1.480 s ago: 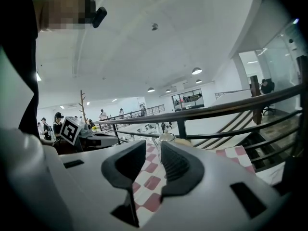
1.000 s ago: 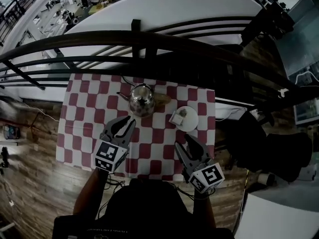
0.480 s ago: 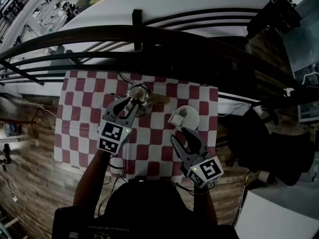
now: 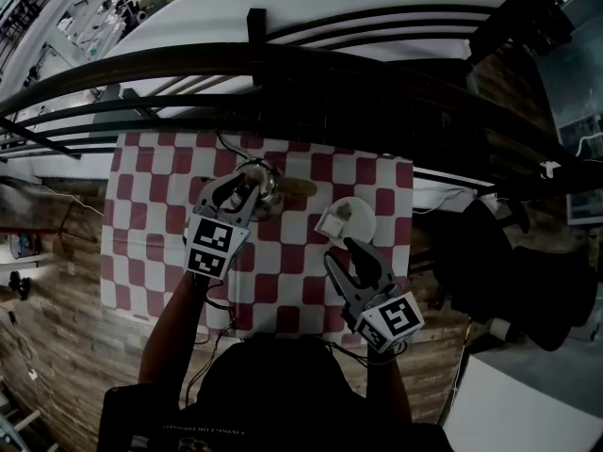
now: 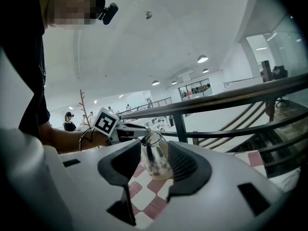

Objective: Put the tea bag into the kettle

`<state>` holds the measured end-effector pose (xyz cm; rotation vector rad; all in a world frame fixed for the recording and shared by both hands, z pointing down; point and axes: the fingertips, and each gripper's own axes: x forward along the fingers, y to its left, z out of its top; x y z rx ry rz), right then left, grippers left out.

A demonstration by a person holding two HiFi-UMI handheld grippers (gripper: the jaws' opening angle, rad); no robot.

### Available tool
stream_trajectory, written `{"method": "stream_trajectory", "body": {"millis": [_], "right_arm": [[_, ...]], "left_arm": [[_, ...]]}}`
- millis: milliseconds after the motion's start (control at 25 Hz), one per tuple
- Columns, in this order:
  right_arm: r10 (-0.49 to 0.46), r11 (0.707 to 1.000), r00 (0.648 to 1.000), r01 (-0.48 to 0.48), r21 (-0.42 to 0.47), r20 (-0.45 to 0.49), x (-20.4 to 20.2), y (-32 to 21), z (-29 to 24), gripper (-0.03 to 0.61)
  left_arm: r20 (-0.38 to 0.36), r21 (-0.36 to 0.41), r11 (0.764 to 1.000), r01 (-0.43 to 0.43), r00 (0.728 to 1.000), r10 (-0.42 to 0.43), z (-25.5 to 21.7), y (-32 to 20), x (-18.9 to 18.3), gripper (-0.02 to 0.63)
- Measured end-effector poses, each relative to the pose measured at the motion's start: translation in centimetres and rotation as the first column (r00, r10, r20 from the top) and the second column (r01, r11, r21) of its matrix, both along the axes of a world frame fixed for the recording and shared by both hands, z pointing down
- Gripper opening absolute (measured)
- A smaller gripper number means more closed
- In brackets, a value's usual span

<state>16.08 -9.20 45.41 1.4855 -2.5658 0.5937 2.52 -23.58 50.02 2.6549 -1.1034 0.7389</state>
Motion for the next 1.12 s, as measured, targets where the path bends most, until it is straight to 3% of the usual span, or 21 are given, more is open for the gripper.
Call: {"method": "stream_trajectory", "body": {"millis": [360, 600, 1120], "right_arm": [[0.020, 1.000, 1.000, -0.020, -0.015, 0.016, 0.7, -0.5, 0.5, 0.170], [0.024, 1.000, 1.000, -0.024, -0.003, 0.011, 0.9, -0.3, 0.4, 0.170], [0.045, 0.998, 0.999, -0.044, 0.039, -0.018, 1.0, 1.1, -0.5, 0.170]], "left_arm": [[0.029, 0.002, 1.000, -0.015, 0.999, 0.015, 0.7, -0.5, 0.7, 0.105], [0.008, 0.041, 0.999, -0.012, 1.000, 0.012, -1.1, 0.3, 0.1, 0.100], [-0.017, 0.057, 0.998, 0.020, 1.000, -0.019, -3.4, 5.7, -3.3, 0.100]]}}
